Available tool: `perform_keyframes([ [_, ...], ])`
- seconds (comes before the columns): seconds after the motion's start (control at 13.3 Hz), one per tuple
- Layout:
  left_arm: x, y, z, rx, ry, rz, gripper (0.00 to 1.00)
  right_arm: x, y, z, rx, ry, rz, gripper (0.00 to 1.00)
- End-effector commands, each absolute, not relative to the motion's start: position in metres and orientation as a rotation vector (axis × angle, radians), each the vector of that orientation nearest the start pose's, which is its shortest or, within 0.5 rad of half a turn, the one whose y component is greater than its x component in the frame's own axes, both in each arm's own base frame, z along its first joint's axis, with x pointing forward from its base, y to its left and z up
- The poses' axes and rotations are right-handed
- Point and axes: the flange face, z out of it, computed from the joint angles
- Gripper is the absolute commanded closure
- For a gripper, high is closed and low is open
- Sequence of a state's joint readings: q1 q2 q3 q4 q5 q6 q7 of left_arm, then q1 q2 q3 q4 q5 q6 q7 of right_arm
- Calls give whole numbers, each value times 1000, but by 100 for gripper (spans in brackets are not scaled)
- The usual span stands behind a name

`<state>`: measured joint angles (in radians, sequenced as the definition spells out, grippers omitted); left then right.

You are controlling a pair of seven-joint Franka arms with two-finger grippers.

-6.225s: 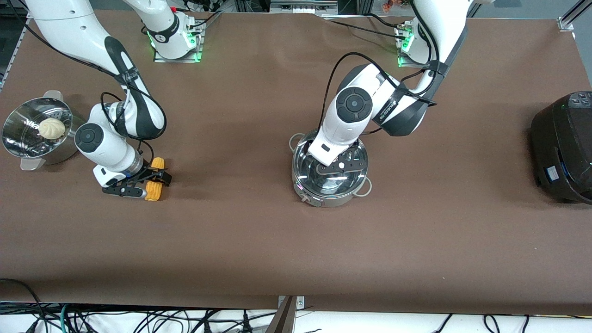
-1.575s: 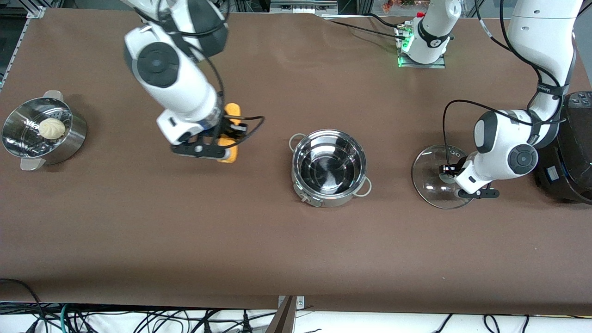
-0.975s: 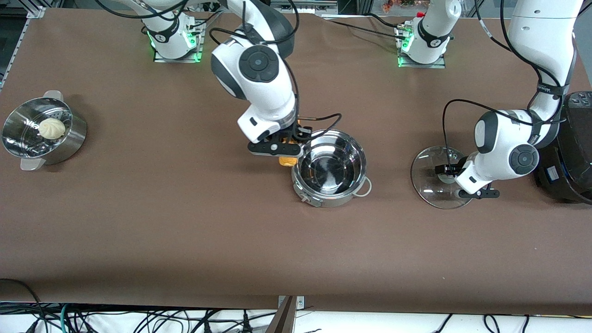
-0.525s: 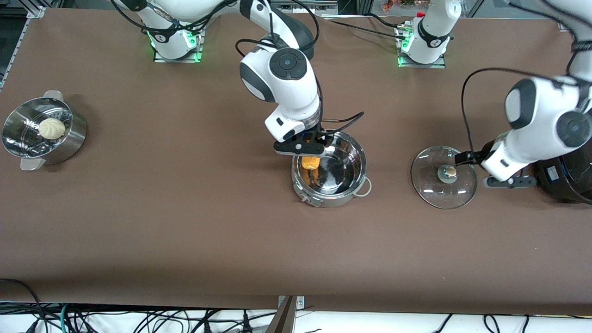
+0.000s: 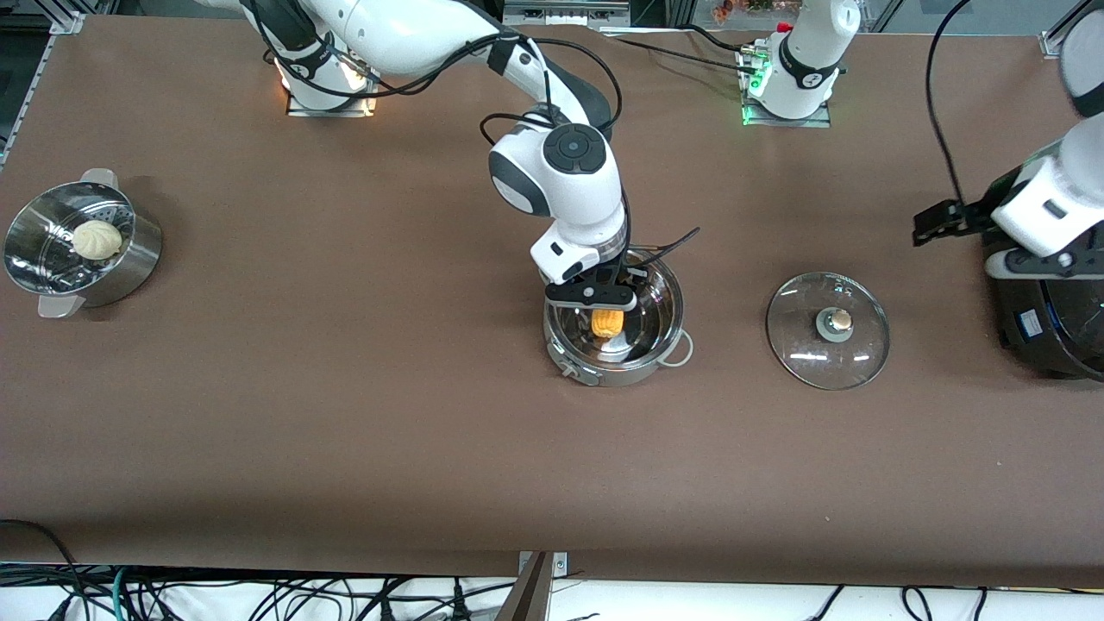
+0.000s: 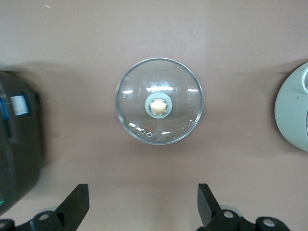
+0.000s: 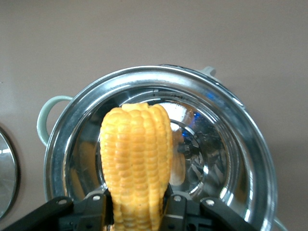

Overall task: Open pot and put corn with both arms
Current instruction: 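Lower the corn into the pot and open the right gripper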

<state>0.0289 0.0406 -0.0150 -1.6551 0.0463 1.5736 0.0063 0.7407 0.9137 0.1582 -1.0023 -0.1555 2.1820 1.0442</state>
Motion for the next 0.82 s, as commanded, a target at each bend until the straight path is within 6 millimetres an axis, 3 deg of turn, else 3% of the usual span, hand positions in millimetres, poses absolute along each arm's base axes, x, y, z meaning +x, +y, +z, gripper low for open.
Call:
perform_keyframes([
  [0.0, 564, 18, 602, -3064, -4, 176, 1, 546, 600, 333, -2881, 237, -302, 100],
  [0.38, 565, 15, 610, -3072, -33, 151, 2, 540, 609, 308, -2880, 215, -313, 100],
  [0.6, 565, 11, 611, -3057, -120, 139, 0, 535, 612, 305, -2893, 201, -313, 100],
  [0.67, 566, 10, 612, -3061, -118, 133, 0, 535, 612, 304, -2897, 199, -310, 83],
  [0.75, 566, 10, 613, -3069, -118, 129, 0, 535, 611, 302, -2903, 196, -310, 77],
])
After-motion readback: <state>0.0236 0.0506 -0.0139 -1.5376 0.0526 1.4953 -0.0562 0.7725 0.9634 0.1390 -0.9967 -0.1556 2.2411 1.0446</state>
